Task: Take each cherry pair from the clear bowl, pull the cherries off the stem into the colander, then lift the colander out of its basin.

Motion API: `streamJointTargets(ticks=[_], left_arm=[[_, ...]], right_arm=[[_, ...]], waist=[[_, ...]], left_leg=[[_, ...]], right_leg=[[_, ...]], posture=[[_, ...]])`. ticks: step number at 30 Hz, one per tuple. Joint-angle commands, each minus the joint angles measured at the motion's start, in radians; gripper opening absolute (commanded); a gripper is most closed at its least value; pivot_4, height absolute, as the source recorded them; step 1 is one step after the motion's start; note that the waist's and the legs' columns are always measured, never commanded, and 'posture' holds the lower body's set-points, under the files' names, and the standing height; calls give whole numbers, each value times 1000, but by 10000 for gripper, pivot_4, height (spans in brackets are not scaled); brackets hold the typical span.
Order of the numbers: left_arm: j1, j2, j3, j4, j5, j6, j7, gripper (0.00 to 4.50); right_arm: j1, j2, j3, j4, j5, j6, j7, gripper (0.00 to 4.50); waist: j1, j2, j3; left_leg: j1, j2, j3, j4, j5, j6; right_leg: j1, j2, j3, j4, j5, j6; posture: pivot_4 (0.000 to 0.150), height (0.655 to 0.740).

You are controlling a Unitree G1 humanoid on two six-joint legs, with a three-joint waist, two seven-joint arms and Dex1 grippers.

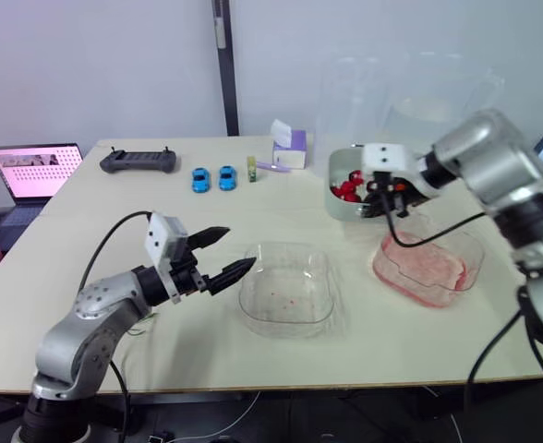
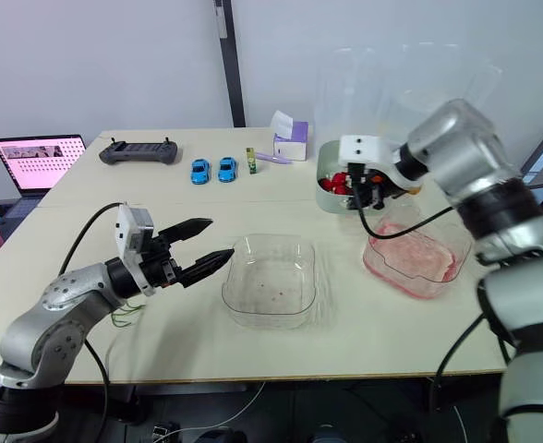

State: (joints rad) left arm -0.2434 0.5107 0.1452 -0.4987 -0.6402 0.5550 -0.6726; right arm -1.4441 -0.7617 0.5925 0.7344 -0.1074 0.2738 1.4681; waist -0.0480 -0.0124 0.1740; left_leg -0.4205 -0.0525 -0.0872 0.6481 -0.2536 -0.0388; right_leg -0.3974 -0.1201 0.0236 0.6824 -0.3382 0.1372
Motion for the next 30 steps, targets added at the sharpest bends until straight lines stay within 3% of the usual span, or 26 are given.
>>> streamJointTargets(ticks=[1,10,18,20,22,27,30], left_arm=[[59,19,67,-111,-10,0,58,45000],[234,69,205,-273,-70,44,154,45000],[256,105,246,-297,-110,66,198,45000],[268,120,256,-299,-124,73,192,45000],[267,140,264,-285,-137,78,183,45000],[241,177,271,-215,-159,93,172,45000],[228,192,281,-166,-156,96,169,45000]], right_arm=[[-55,70,-8,161,-63,-160,0,1882],[-28,193,-52,369,-121,-299,-13,1882],[-8,215,-91,437,-153,-318,-20,1882],[1,212,-102,444,-156,-320,-14,12501],[-5,204,-125,443,-147,-308,-7,19469],[-55,161,-219,429,-104,-246,23,44655],[-65,117,-268,411,-80,-208,58,44655]], waist=[[0,0,0],[4,0,0],[2,0,0],[2,0,0],[2,0,0],[5,0,0],[5,0,0]], left_leg=[[0,1,0,0,0,0],[-1,0,-2,0,1,-2],[-1,0,-2,-1,1,-2],[-1,-1,-2,-1,1,-2],[-1,-1,-2,-1,1,-2],[-1,-1,-2,-1,1,-2],[-1,-1,-2,-1,1,-2]], right_leg=[[0,0,0,0,0,0],[1,-1,-1,0,0,0],[0,0,-1,0,0,0],[0,0,-1,0,0,0],[0,0,-1,0,0,0],[0,0,-1,0,0,0],[0,0,-1,0,0,0]], posture=[[1500,7371],[1500,7371],[1500,7371],[1500,7371],[1500,7371],[1500,7371],[1500,7371]])
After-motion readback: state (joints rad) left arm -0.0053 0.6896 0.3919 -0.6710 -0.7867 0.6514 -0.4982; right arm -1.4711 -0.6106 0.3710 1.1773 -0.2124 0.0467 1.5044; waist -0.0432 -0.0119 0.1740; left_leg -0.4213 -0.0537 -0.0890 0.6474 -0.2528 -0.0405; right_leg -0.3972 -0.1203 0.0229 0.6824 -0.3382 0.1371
